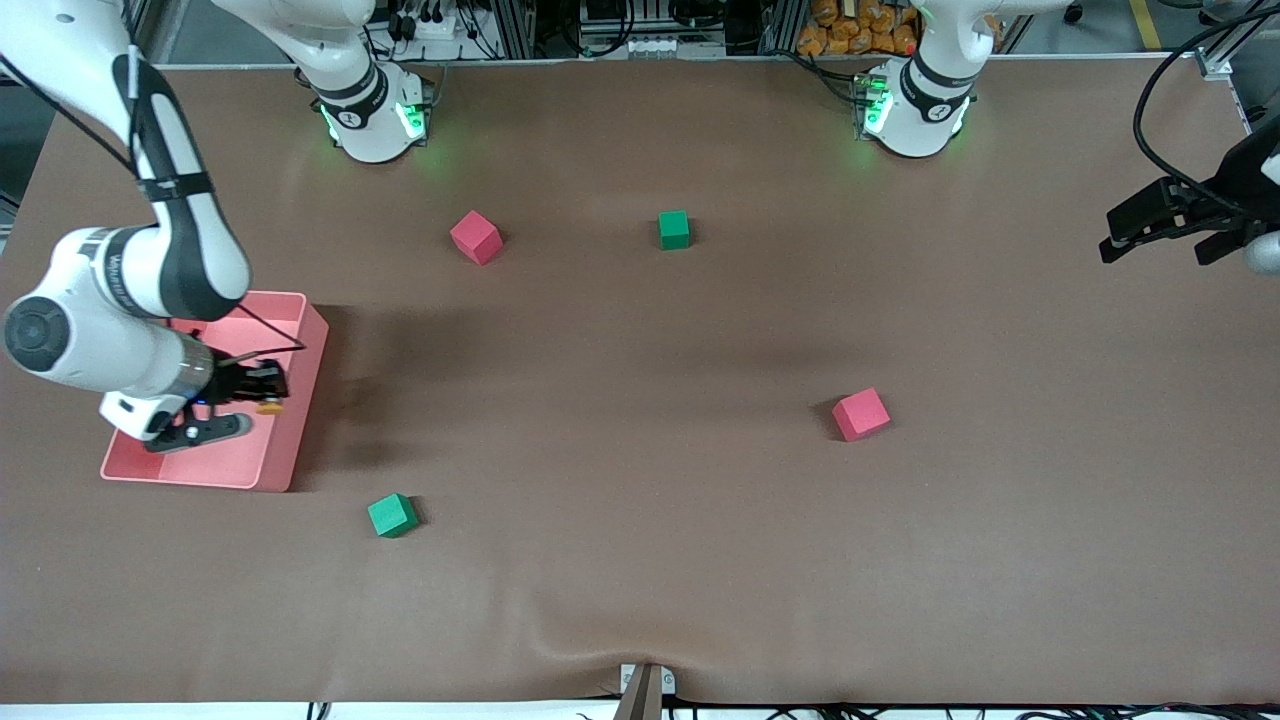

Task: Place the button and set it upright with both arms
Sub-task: 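Lift the button out of the tray with the right gripper toward table center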

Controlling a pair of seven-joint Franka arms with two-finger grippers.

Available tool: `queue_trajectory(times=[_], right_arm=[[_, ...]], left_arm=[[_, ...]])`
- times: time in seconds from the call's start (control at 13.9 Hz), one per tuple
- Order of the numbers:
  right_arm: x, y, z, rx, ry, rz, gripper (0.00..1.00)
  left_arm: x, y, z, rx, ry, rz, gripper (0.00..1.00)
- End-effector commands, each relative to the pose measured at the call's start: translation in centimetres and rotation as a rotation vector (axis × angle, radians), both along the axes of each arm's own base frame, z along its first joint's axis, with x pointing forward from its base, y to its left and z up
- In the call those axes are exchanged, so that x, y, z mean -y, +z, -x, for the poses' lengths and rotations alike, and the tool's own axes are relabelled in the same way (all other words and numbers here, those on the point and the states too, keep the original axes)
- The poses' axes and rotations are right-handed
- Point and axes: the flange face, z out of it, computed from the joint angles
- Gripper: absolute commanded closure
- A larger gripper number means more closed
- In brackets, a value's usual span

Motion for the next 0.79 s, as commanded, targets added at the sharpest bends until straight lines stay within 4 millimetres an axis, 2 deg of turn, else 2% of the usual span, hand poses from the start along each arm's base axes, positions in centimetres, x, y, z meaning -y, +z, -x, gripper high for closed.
queue_trajectory(times=[0.0, 0.22, 0.43, 0.65, 0.72], right_arm=[[-5.9, 2.4, -1.7, 0.031, -0.021, -0.042, 1.00], [-15.7, 3.7, -2.4, 0.060, -0.005, -0.044, 1.00], [-24.9, 3.8, -2.6, 0.078, -0.009, -0.056, 1.00], [-32.6, 3.0, -1.7, 0.092, 0.062, -0.070, 1.00], [-33.7, 3.0, -2.0, 0.102, 0.044, -0.071, 1.00]], left_arm=[[0.4, 0.1, 0.0, 0.004, 0.010, 0.017, 0.00], [0.5, -0.2, -0.2, -0.002, 0.009, 0.017, 0.00], [0.5, -0.4, -0.4, -0.002, 0.008, 0.017, 0.00], [0.5, -0.5, -0.4, -0.003, 0.008, 0.017, 0.00], [0.5, -0.8, -0.6, -0.009, 0.008, 0.017, 0.00]])
